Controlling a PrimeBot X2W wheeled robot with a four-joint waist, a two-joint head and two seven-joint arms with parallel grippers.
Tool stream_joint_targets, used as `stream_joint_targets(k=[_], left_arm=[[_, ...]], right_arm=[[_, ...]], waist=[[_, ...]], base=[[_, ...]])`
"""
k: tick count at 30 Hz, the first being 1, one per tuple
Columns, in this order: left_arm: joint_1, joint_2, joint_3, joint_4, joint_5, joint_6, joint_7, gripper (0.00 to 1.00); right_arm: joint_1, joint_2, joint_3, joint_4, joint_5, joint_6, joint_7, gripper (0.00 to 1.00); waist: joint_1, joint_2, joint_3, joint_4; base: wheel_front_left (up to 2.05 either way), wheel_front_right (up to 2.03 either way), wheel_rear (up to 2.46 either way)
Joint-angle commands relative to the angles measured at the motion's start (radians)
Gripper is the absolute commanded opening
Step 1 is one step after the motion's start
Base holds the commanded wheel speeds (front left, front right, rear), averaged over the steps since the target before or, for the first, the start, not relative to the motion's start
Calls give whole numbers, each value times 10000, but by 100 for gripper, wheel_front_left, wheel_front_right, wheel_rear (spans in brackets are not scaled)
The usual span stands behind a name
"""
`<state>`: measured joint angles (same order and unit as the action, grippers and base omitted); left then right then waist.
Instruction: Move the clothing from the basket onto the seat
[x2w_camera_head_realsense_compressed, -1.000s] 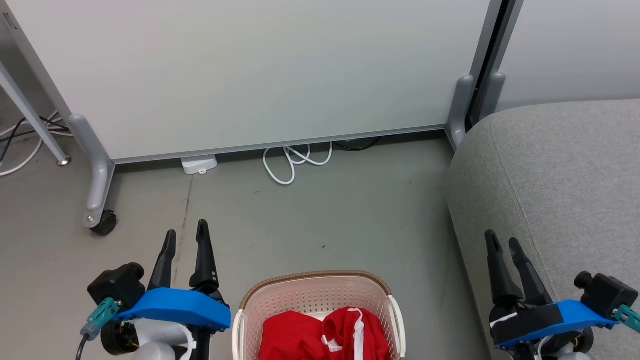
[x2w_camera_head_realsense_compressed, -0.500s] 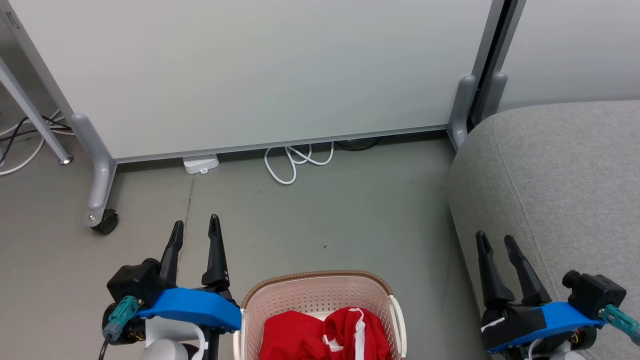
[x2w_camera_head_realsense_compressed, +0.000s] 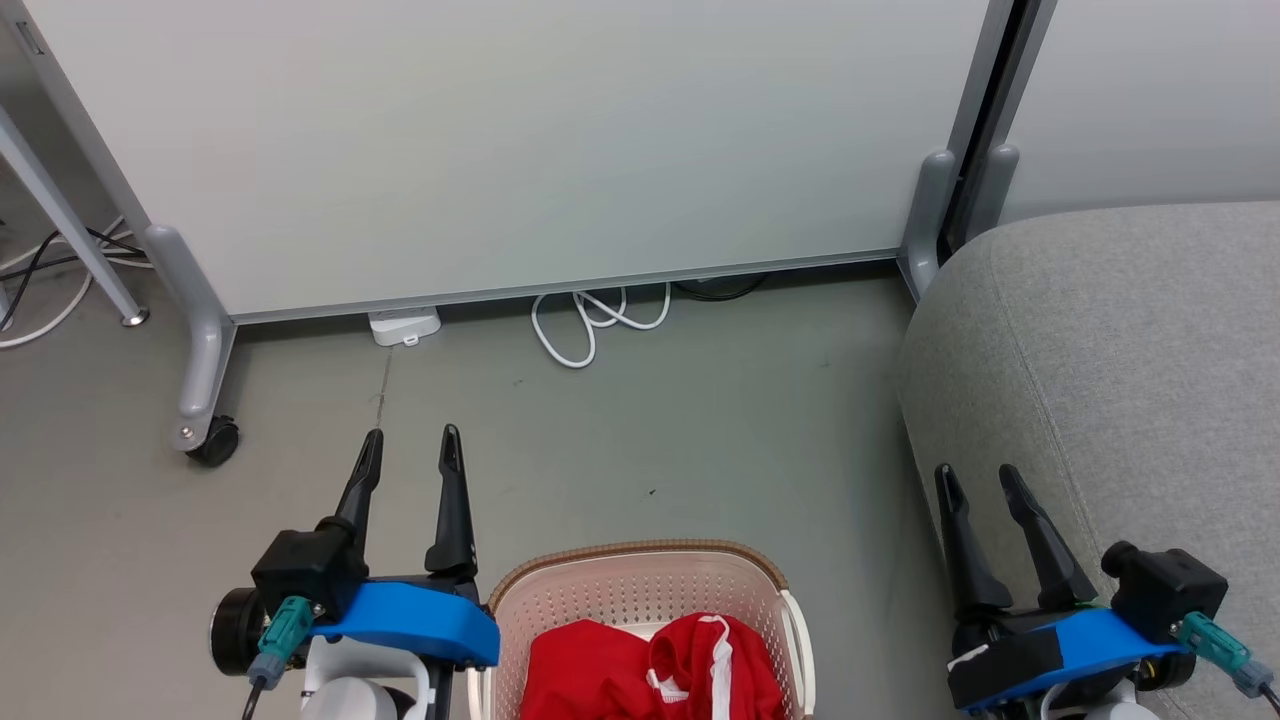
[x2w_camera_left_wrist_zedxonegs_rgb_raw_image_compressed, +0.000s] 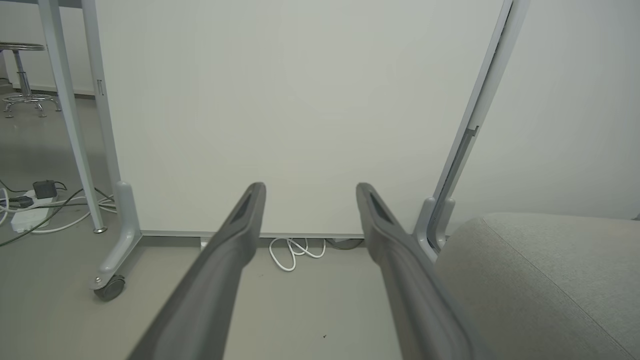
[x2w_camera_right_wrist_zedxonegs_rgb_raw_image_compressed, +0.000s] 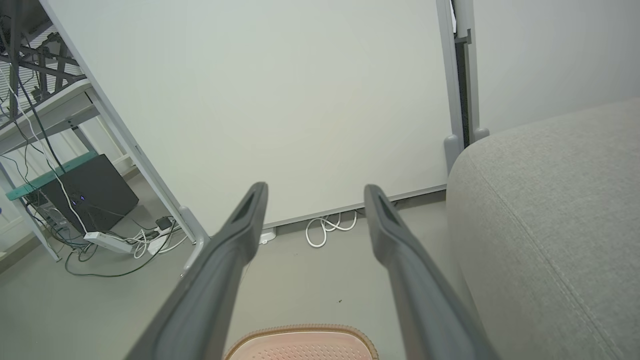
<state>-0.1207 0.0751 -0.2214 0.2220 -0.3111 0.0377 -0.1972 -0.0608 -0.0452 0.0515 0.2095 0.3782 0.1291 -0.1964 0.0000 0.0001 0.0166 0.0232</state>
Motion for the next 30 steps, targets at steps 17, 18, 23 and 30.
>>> stream_joint_targets(k=[17,18,23,30], left_arm=[[-193,-82,-190,-35,1596,-19,-400,100],[-192,-87,-198,-39,1685,-7,-423,100],[-200,-112,-246,-42,2049,-13,-519,100],[-201,-156,-312,-44,2534,-18,-637,100]], right_arm=[[-83,-75,209,-146,-1417,22,-407,100],[-75,-76,221,-152,-1469,22,-433,100],[-59,-76,281,-177,-1835,24,-526,100],[-48,-77,334,-192,-2310,26,-648,100]], waist=[[0,-1,37,25],[0,-1,39,24],[0,-1,61,27],[0,-1,89,58]], base=[[0,0,0],[0,0,0],[0,0,0],[0,0,0]])
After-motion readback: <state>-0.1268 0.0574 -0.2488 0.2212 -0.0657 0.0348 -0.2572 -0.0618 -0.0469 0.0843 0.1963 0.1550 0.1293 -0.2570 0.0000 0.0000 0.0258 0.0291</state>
